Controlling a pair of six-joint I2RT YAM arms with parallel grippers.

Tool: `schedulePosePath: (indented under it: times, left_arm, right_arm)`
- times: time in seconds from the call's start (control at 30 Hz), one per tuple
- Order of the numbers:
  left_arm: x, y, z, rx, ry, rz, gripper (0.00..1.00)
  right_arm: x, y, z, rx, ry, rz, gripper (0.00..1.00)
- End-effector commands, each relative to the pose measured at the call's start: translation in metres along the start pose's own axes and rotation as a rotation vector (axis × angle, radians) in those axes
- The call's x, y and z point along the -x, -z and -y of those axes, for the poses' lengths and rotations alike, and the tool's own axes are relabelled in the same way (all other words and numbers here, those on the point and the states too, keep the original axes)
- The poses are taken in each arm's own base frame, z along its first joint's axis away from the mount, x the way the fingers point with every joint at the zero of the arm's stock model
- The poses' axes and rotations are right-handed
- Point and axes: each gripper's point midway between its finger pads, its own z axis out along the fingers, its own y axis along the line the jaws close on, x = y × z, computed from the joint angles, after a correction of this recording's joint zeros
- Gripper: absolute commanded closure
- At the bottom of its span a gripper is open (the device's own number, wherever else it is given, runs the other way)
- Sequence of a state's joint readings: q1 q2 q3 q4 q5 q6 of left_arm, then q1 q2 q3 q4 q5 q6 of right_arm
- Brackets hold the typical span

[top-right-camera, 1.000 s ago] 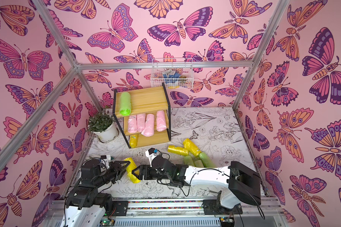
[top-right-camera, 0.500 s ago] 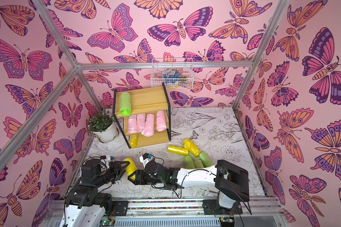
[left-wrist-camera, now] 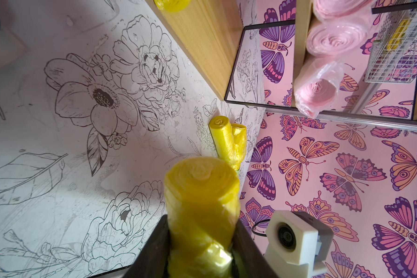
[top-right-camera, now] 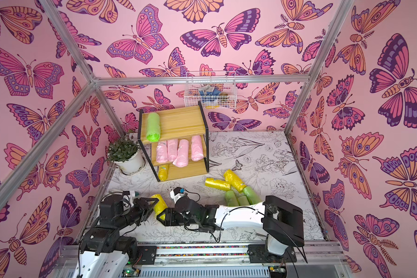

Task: Sort the rolls of trash bags by color and place them on the shelf
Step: Pick up the roll of trash bags from the center of the board, then place the roll of trash bags on the shelf.

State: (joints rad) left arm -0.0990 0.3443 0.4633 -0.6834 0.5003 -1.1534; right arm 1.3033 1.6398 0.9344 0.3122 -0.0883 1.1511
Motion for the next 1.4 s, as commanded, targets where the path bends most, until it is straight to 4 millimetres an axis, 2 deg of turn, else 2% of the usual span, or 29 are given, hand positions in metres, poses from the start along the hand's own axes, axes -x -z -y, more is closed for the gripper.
schedulePosePath:
  times: [0.0, 0.17, 0.2, 0.27, 0.3, 0.37, 0.43, 0.7, 0.87, 1.17, 1.37]
  left_arm:
    - [-0.001, 0.004, 0.007, -0.018, -0.033, -0.001, 1.00]
    - [-0.001, 0.004, 0.006, -0.013, -0.031, -0.001, 1.00]
    - [-0.001, 0.004, 0.006, -0.012, -0.032, -0.001, 0.90]
    - [0.000, 0.005, 0.006, -0.006, -0.039, 0.002, 0.59]
    - [0.000, 0.005, 0.006, 0.001, -0.047, 0.005, 0.47]
    - [0.001, 0.009, 0.004, 0.025, -0.068, 0.014, 0.38]
    - [0.003, 0.014, 0.004, 0.047, -0.107, 0.030, 0.34]
    - [0.010, 0.042, 0.012, 0.106, -0.252, 0.115, 0.31]
    - [0.013, 0.056, 0.023, 0.082, -0.330, 0.173, 0.31]
    - [0.019, 0.083, 0.039, 0.022, -0.435, 0.302, 0.28]
    - [0.021, 0.083, 0.037, 0.031, -0.453, 0.310, 0.27]
  right_arm:
    - [0.008, 0.007, -0.008, -0.018, 0.037, 0.033, 0.48]
    - [0.008, 0.005, -0.006, -0.024, 0.045, 0.034, 0.75]
    - [0.009, 0.005, -0.006, -0.025, 0.046, 0.037, 0.80]
    - [0.011, 0.005, -0.003, -0.034, 0.049, 0.052, 0.92]
    - [0.014, 0.005, 0.000, -0.042, 0.052, 0.071, 0.98]
    - [0.022, 0.005, 0.009, -0.060, 0.043, 0.116, 1.00]
    - [0.033, 0.003, 0.016, -0.050, 0.029, 0.162, 1.00]
    - [0.104, 0.003, 0.046, 0.066, -0.096, 0.433, 1.00]
    - [0.139, -0.011, 0.055, 0.132, -0.162, 0.513, 1.00]
    - [0.179, -0.035, 0.072, 0.137, -0.222, 0.563, 1.00]
    - [0.203, -0.048, 0.086, 0.140, -0.268, 0.577, 1.00]
